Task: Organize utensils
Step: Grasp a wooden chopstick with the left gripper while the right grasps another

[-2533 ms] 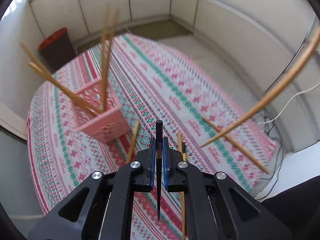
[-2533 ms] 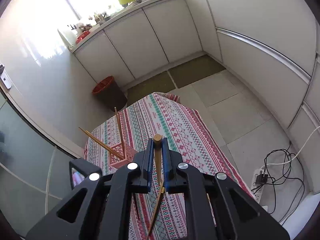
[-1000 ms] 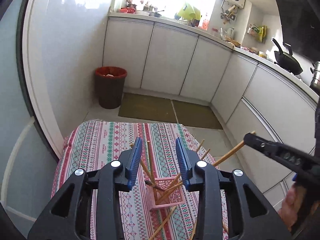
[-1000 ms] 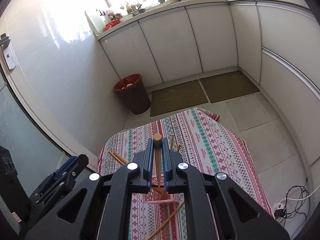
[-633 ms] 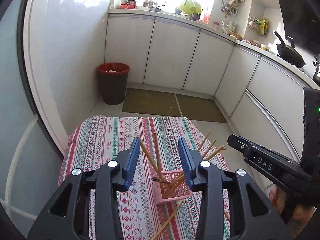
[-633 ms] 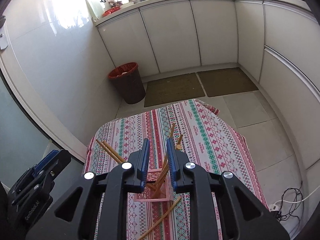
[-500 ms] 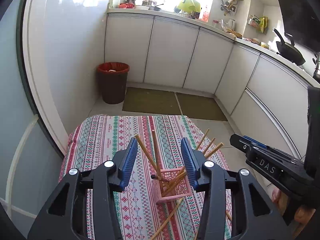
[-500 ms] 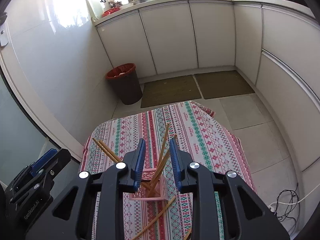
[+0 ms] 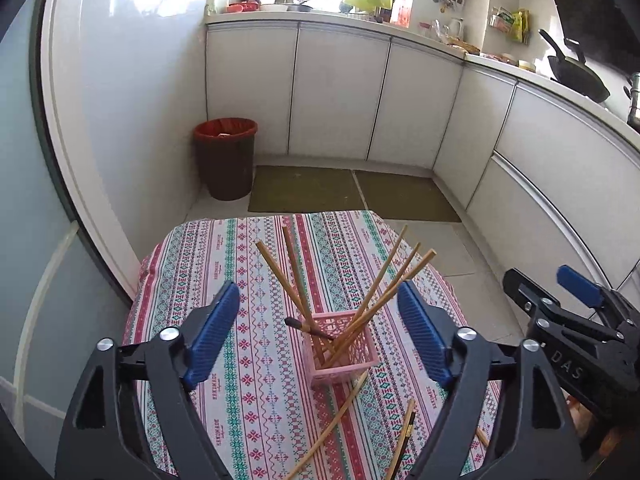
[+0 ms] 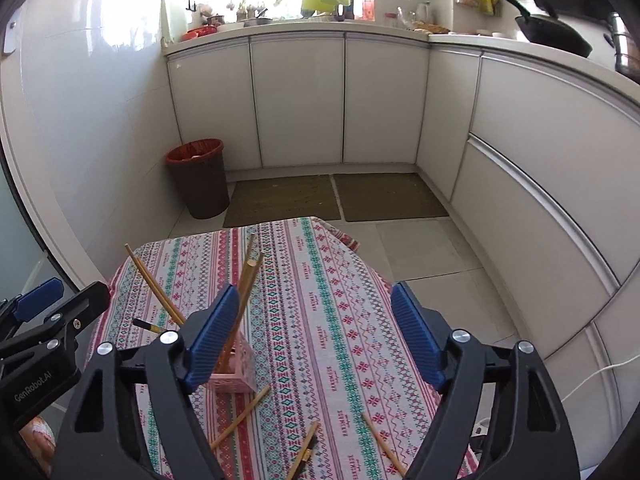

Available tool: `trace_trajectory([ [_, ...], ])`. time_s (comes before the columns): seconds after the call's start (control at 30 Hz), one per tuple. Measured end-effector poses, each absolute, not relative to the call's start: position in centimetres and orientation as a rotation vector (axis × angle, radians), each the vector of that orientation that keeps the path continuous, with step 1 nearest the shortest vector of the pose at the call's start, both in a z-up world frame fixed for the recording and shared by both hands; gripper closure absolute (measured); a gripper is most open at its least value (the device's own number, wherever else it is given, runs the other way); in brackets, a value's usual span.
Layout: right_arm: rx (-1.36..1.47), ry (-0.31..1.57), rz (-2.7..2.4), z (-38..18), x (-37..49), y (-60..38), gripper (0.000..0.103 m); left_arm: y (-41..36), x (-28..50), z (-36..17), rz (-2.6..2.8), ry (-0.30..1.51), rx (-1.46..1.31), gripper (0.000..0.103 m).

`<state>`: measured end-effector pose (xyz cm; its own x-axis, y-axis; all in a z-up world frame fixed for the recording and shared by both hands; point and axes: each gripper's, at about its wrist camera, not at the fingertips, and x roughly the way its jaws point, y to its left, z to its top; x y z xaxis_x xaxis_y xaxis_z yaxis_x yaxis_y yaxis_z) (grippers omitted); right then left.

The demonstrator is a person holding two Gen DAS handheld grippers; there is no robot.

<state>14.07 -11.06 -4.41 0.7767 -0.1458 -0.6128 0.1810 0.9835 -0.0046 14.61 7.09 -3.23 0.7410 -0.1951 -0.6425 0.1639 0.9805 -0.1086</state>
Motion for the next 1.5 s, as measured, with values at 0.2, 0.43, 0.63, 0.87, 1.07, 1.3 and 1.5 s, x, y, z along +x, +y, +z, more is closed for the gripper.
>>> trace_trajectory([
  [0.2,-0.027,0.675,-0.236,-6.0,12.0,-13.1,0.008,5.6,13.8,-5.2,-0.247,0.797,0.018,0.007],
  [0.43,0.136,0.828,-0.357,-9.5,9.1,-20.6,0.008,1.6,12.5,-9.6,-0.374,0.973,0.149,0.007],
  [0.63,0.349,0.899,-0.417,-11.0,7.7,-26.3,0.008,-2.4,12.3,-15.2,-0.482,1.17,0.19,0.007],
  [0.87,0.428,1.001,-0.427,-14.0,8.4,-28.2,0.008,-6.2,14.8,-21.8,-0.485,1.377,0.134,0.018],
  [1.07,0.482,1.058,-0.403,-15.5,8.6,-29.4,0.008,-8.2,17.4,-26.3,-0.41,1.475,0.118,0.056],
  [1.3,0.476,1.066,-0.371,-15.6,9.2,-28.7,0.008,-8.8,17.6,-27.3,-0.382,1.468,0.145,0.077],
  [1.5,0.442,1.091,-0.358,-16.2,9.8,-27.7,0.008,-8.4,17.8,-27.0,-0.374,1.439,0.15,0.096],
])
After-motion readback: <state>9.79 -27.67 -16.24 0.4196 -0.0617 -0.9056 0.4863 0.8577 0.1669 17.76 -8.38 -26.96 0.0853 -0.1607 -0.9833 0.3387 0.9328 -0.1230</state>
